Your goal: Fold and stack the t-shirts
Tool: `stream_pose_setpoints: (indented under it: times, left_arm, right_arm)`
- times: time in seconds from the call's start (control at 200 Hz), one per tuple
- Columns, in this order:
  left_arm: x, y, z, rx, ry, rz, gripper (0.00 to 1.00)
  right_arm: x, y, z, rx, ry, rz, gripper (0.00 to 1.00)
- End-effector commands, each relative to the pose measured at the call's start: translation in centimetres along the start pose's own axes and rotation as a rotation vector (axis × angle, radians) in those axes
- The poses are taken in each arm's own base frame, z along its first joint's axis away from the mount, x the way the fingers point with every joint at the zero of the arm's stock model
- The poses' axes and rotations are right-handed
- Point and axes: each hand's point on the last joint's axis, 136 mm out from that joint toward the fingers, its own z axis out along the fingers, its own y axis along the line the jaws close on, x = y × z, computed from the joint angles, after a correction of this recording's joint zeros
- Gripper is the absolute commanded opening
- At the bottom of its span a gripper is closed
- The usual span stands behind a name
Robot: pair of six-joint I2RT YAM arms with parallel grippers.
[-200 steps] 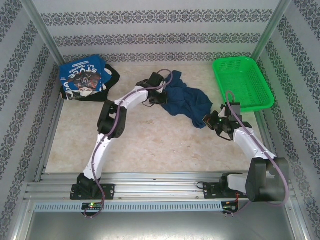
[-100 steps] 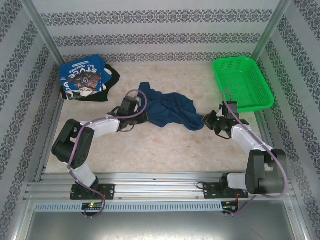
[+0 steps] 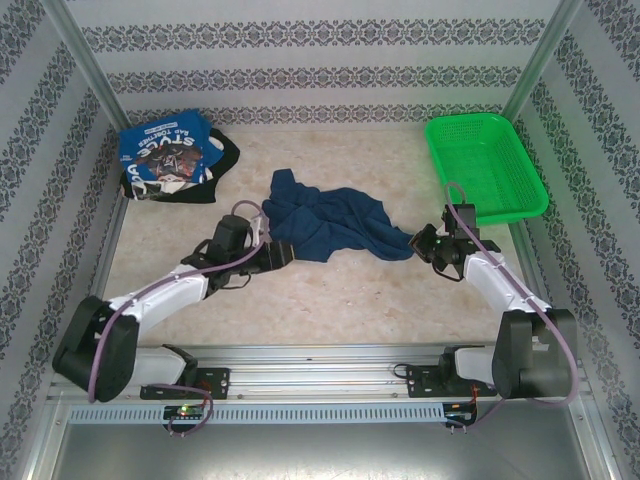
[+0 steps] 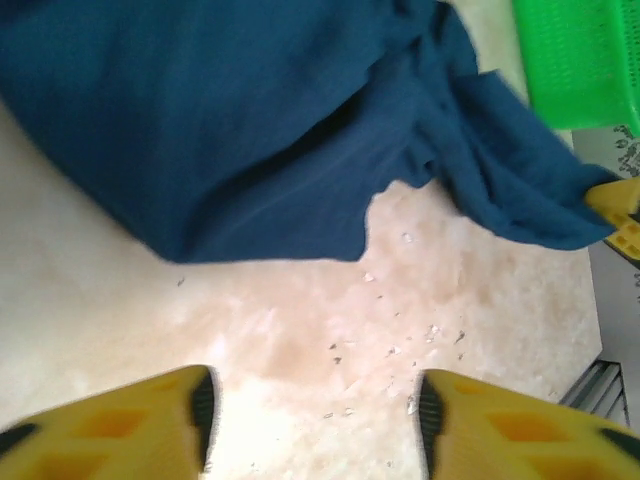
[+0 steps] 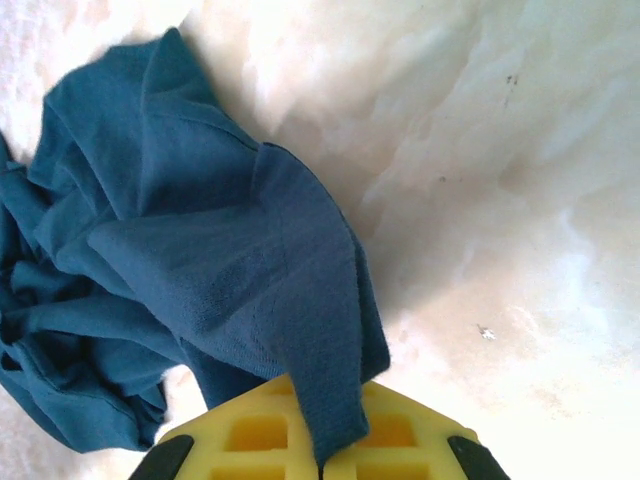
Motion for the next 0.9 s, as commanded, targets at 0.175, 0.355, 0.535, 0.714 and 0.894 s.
stream_pose_setpoints:
  times: [0.175, 0.355, 0.535, 0.714, 0.894]
  left_arm:
    - [-9.1, -2.9, 0.9, -0.085, 0.088, 0.200, 0.73]
    - [-10.9, -1.0, 3.4, -0.072, 0.280, 0.284, 0.69]
    - [-10.7, -0.5, 5.5, -0.025, 0.414, 0.401, 0.68]
    - [-11.3, -0.1, 7.3, 0.005, 0.416, 0.450, 0.67]
    - [-10.5, 1.3, 8.4, -0.013, 0.481, 0.463, 0.64]
  right_arm:
    - [0.6, 1.6, -0.4, -0.053, 0.062, -0.083, 0.00]
    - [1.9, 0.9, 0.4, -0.051, 0.130, -0.093, 0.00]
    - [2.1, 0.4, 0.2, -0.017, 0.142, -0.074, 0.00]
    - [2.4, -0.3, 0.2, 0.010, 0.143, -0.059, 0.00]
    - [2.6, -0.8, 0.2, 0.024, 0.135, -0.036, 0.00]
